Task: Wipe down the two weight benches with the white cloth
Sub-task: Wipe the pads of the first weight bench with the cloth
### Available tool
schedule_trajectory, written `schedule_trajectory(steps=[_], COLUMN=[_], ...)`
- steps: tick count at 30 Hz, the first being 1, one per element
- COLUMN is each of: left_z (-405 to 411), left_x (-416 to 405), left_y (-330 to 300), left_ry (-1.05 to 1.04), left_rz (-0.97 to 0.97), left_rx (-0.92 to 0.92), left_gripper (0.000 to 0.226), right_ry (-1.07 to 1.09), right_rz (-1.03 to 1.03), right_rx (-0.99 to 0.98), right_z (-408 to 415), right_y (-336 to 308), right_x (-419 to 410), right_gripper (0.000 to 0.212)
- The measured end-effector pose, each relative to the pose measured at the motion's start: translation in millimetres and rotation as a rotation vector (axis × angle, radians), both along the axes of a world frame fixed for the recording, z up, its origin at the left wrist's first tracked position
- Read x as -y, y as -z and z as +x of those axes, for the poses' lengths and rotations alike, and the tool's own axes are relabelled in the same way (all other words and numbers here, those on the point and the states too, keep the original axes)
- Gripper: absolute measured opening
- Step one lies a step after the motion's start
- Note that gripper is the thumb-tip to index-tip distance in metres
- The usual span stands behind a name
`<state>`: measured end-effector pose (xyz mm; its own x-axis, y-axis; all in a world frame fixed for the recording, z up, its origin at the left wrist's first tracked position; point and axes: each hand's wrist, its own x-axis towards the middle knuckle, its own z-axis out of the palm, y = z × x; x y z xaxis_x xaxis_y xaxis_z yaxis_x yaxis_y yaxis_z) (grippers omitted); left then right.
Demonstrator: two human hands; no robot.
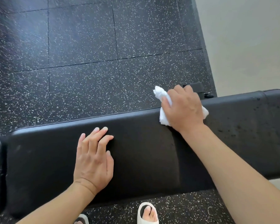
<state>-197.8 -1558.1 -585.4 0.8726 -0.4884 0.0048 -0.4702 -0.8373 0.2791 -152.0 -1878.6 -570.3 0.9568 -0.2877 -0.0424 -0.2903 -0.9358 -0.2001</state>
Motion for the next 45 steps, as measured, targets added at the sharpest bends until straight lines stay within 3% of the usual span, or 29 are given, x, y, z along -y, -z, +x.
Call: schedule_trajectory(steps=[3, 10, 16, 23, 34, 41, 45], left_z=[-1, -1, 0, -1, -1, -4, -5], left_x=[1, 5, 4, 5, 7, 6, 7], left_y=[0, -5, -5, -4, -10, -9, -12], left_ry=[-0.004, -0.025, -0.009, -0.001, 0.017, 0.017, 0.008], left_rz=[-0.005, -0.008, 0.003, -0.008, -0.022, -0.056, -0.071], left_rx=[-0.005, -0.008, 0.003, 0.020, 0.047, 0.061, 0.033], left_gripper=[0.047, 0.046, 0.050, 0.047, 0.049, 0.046, 0.044], right_ry=[0.017, -0.202, -0.247, -0.106, 0.135, 0.175, 0.215], right_rz=[0.011, 0.146, 0.140, 0.113, 0.081, 0.047, 0.023], right_rx=[-0.005, -0.004, 0.095, 0.179, 0.283, 0.371, 0.350], right_z=[13, 50, 35, 4, -46, -116, -112], right_y=[-1, 5, 7, 1, 4, 13, 10], right_x=[-36, -164, -139, -93, -128, -152, -153], right_gripper=[0.033, 0.029, 0.030, 0.032, 0.027, 0.023, 0.027])
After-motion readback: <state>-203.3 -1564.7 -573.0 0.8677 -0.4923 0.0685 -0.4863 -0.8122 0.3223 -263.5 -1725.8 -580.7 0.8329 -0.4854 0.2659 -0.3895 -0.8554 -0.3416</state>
